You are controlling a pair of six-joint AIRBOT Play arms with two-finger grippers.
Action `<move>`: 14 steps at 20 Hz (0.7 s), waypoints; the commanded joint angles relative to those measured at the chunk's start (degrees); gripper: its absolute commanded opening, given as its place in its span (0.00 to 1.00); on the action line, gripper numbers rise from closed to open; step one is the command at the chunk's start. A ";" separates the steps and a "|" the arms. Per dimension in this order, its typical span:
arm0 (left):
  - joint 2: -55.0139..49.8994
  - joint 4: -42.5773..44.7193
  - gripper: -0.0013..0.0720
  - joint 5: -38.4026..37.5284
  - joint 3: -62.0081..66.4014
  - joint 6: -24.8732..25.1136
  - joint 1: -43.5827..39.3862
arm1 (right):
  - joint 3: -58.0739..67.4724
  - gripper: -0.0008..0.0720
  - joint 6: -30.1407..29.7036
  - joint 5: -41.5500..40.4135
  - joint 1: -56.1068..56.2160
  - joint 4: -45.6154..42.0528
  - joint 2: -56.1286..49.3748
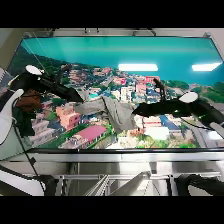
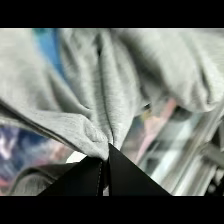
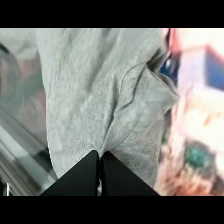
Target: Fold the shirts.
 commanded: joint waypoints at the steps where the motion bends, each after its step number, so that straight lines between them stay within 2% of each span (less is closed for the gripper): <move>1: 7.63 -16.85 0.04 -1.97 -3.93 2.80 6.40 | 0.13 0.03 -2.58 2.73 -8.20 2.67 10.43; 4: 16.22 -32.96 0.04 -9.42 -4.04 4.31 11.04 | 1.60 0.03 -13.66 4.96 -18.01 16.70 24.13; 7: 26.05 -43.80 0.04 -11.15 -4.07 4.35 14.69 | 4.55 0.04 -20.26 3.82 -26.80 24.39 37.11; 11: 39.89 -44.44 0.04 -12.15 -4.07 5.22 17.20 | 5.01 0.04 -27.76 -0.57 -30.42 25.44 51.32; 14: 48.74 -41.05 0.04 -10.80 -4.17 6.27 18.69 | 4.98 0.04 -28.11 -2.71 -30.40 22.60 55.76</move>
